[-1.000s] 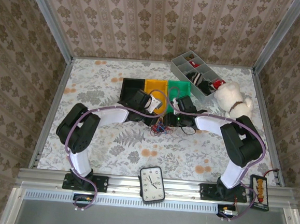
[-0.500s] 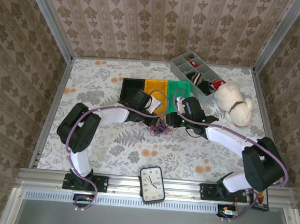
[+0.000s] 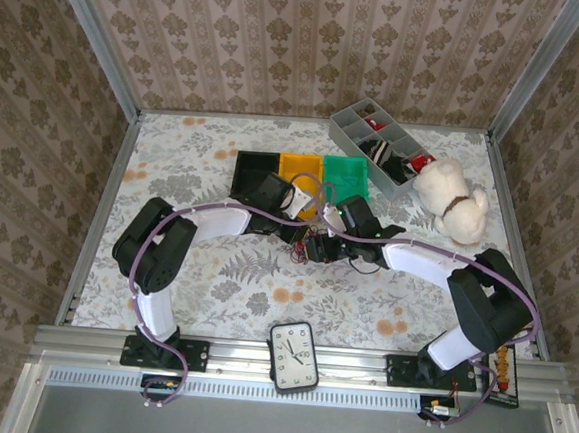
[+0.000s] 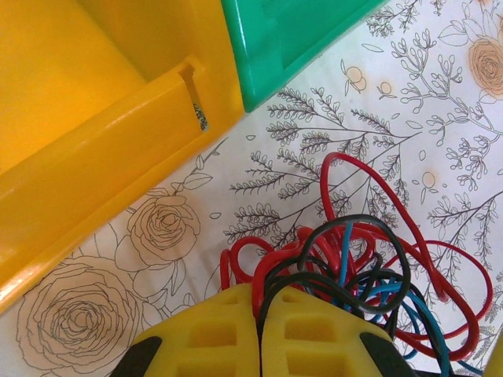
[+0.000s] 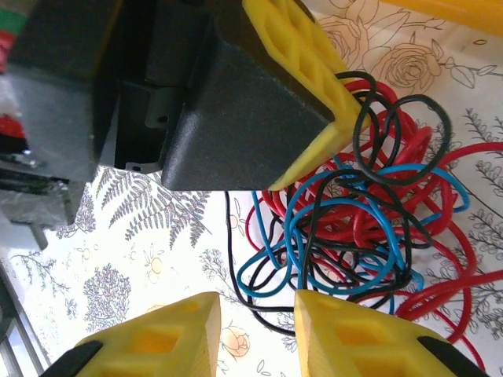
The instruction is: Untangle the cables
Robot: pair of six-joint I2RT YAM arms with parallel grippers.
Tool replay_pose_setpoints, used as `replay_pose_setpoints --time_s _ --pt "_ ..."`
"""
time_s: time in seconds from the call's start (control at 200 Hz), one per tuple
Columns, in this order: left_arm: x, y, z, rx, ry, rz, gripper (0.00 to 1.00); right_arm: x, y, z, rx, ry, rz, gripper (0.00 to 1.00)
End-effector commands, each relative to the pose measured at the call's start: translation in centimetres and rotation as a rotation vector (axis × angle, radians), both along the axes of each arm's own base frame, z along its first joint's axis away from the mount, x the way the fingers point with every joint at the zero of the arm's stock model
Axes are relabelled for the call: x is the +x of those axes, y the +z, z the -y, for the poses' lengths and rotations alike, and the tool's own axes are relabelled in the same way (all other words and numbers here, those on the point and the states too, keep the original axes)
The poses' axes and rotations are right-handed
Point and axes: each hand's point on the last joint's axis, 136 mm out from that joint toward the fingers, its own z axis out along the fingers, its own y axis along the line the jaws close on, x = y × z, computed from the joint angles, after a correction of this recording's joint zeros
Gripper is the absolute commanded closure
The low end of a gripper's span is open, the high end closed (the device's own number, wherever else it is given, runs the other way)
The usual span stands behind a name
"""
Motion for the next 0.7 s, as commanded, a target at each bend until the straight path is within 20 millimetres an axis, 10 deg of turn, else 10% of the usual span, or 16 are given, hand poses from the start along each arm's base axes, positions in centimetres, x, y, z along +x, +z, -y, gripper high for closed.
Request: replay_pose_setpoints --time_s 0.0,0.695 --pt "-0.2 0.2 0.5 -0.002 -0.029 -0.005 1.0 0.9 1.0 -1.0 0.032 0.015 0.024 0.69" --pt "-0.6 0.1 0.8 -0.009 -0.05 -0.006 1.0 2.1 -2.4 -0.1 -0.118 -0.013 0.011 0.6"
